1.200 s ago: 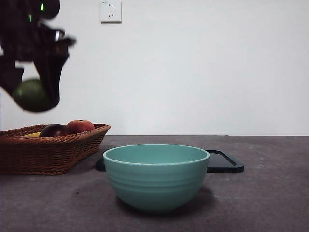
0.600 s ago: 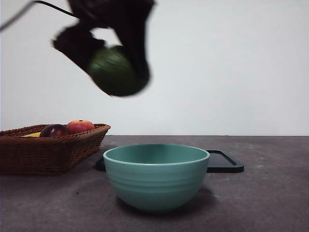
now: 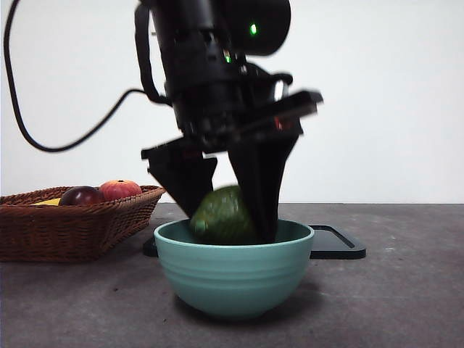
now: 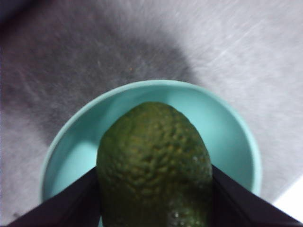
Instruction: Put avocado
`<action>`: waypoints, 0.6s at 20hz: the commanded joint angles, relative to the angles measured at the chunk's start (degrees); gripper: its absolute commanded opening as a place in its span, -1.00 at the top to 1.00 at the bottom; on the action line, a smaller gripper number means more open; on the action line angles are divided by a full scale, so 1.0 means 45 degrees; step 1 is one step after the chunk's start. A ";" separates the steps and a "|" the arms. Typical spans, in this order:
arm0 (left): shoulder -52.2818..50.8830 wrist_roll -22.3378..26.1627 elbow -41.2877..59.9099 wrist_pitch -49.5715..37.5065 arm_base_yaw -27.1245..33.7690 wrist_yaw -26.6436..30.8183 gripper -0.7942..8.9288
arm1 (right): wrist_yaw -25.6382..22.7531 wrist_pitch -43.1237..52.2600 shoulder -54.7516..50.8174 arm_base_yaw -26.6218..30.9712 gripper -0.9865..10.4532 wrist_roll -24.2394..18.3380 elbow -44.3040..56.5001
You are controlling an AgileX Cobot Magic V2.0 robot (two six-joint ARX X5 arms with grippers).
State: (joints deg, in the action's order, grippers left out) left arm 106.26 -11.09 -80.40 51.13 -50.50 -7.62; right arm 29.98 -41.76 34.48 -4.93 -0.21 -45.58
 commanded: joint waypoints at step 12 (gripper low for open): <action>0.1180 0.0121 -0.0219 0.0029 -0.0126 0.0015 0.27 | 0.0015 0.0131 0.0039 -0.0053 -0.09 0.0039 -0.0199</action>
State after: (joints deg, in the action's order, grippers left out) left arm 110.00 -11.05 -80.40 51.22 -50.50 -7.62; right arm 29.95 -41.74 34.48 -4.93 -0.21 -45.58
